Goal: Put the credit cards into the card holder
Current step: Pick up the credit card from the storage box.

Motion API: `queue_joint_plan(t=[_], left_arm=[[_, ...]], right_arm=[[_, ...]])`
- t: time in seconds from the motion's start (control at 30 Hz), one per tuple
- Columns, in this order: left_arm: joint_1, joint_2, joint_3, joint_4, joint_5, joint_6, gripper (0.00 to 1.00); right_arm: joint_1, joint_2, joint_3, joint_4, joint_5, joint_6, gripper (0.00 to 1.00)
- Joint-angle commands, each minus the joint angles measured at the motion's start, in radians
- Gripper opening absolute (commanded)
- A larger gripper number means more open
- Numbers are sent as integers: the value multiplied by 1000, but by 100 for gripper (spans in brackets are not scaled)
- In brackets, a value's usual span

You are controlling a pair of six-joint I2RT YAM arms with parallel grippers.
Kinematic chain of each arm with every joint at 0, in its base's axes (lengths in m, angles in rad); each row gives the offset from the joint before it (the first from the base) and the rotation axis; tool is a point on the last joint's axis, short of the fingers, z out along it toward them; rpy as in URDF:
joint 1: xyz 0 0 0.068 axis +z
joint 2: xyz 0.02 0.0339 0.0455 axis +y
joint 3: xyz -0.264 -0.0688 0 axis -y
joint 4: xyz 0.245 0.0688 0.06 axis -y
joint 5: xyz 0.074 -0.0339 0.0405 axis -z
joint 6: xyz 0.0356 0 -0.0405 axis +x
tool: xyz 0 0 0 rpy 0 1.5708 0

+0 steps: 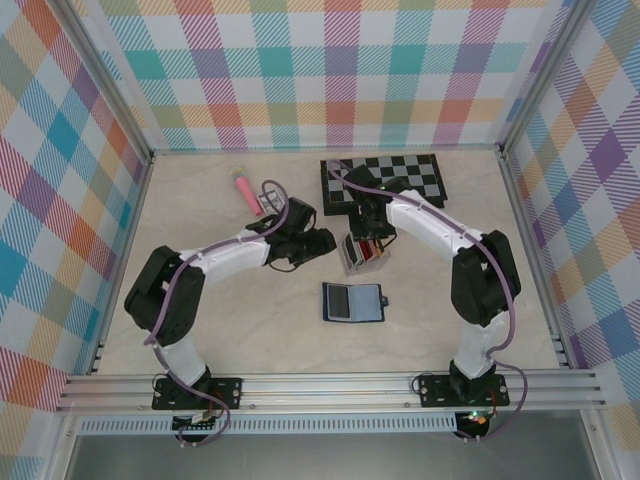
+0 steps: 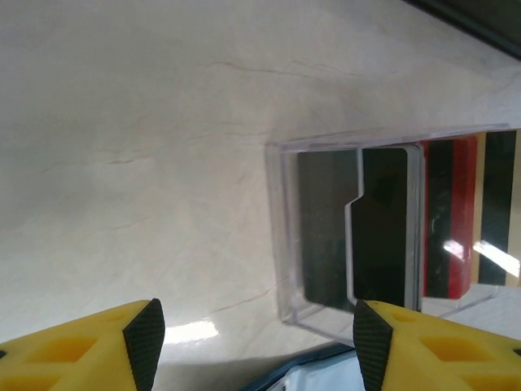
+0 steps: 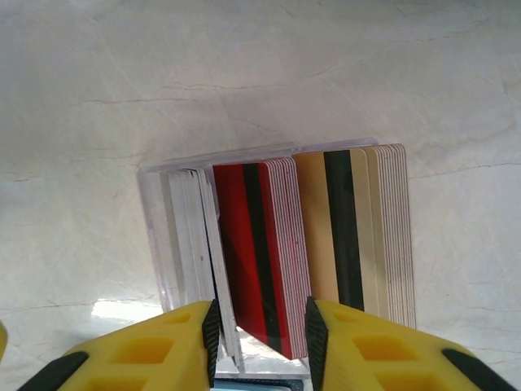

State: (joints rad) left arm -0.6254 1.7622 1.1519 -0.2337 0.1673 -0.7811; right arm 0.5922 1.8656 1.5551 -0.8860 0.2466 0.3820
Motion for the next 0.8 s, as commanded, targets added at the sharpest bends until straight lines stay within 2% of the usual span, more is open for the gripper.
queue_joint_plan(t=[0.0, 0.5, 0.77], left_arm=[[4, 76, 84, -3, 63, -10, 64], [5, 269, 213, 60, 145, -76, 57], [4, 286, 165, 69, 120, -85, 35]], right_arm=[[-6, 36, 22, -44, 13, -14, 32], [-15, 29, -20, 2, -53, 2, 31], [-15, 46, -19, 1, -19, -21, 32]])
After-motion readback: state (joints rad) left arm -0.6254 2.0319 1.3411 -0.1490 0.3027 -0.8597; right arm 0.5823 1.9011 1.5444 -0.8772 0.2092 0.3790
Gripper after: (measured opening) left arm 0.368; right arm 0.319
